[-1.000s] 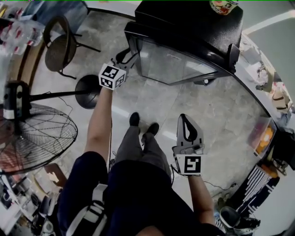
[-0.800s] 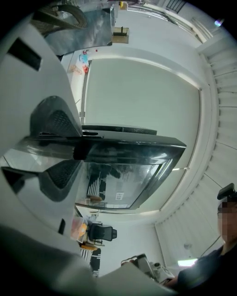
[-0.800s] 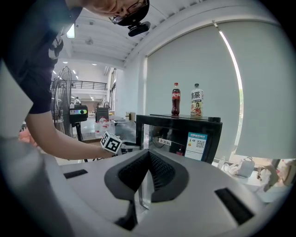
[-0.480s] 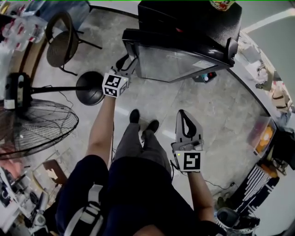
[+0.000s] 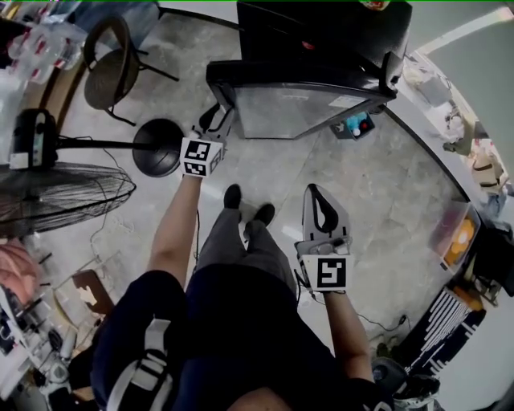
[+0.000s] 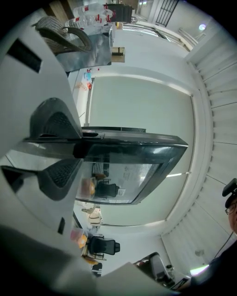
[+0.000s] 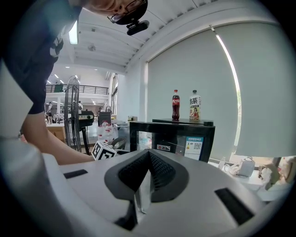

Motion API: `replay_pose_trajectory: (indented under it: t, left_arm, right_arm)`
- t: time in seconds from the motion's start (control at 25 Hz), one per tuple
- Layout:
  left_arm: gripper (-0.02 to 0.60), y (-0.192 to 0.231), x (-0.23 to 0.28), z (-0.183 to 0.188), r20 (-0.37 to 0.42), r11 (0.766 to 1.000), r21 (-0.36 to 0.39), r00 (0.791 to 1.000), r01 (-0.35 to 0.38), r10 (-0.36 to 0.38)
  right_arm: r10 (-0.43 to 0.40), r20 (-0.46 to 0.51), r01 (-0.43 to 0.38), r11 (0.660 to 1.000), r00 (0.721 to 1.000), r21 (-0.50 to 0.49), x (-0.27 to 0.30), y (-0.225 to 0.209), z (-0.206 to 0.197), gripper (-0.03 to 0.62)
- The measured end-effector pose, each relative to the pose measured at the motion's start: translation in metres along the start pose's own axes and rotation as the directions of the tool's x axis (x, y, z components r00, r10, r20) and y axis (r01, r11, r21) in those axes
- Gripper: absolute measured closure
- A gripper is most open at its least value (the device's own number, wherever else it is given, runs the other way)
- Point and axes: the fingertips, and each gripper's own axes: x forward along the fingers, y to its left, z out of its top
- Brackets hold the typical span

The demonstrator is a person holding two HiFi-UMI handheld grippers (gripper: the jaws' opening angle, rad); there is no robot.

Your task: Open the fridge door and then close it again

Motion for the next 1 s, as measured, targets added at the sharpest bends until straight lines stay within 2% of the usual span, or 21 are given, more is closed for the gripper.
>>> replay_pose_trajectory:
  t: [0.72, 1.0]
  left_arm:
    - [0.460, -0.055, -0.065, -0.018, -0.030, 0.993, -0.036, 0.993, -0.113, 0.112]
    - [0.469, -0.074, -0.088, -0.023, -0.033, 0.992, -0.027, 0.992, -0.123, 0.123]
  right_arm:
    - [0.049, 0.015, -0.049, 0.999, 0.999, 0.017, -0.068, 0.003, -0.006, 0.576]
    - [0.050, 0.023, -0.050, 0.999, 0.998, 0.001, -0.080, 0.017, -0.002, 0.576]
